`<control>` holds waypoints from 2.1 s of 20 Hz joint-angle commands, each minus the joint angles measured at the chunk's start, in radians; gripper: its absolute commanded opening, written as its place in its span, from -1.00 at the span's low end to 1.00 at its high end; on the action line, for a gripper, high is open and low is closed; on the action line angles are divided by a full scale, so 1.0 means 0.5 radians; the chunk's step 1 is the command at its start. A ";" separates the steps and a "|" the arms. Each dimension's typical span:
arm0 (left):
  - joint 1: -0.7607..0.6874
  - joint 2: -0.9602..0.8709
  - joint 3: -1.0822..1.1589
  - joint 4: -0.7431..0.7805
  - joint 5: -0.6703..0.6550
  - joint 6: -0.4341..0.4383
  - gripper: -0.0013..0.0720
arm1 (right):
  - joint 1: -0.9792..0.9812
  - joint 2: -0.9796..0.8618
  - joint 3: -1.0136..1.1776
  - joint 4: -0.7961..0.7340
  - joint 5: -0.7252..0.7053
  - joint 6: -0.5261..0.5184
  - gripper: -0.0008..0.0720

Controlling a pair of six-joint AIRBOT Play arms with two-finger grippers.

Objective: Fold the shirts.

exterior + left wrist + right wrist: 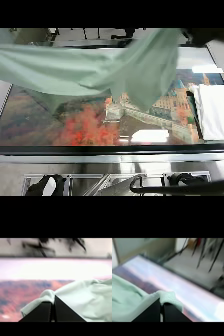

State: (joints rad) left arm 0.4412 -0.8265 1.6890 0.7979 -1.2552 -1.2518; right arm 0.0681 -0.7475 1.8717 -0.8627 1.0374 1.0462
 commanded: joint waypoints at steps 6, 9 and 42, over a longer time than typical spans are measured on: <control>0.411 0.111 0.111 -0.037 -0.078 -0.116 -0.95 | -0.017 0.192 0.098 -0.349 -0.091 0.018 -0.93; 0.391 -0.114 -0.158 -0.298 -0.204 0.060 -0.94 | -0.016 -0.129 0.003 -0.348 0.070 0.087 -0.93; 0.168 -0.993 -1.820 0.661 0.069 -0.128 0.84 | -0.754 -1.325 -0.792 -0.150 0.694 0.082 0.22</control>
State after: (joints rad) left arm 0.5220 -1.3479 0.8940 1.1233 -1.3308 -1.3178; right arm -0.3050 -1.4094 1.5120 -0.9680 1.3827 1.1133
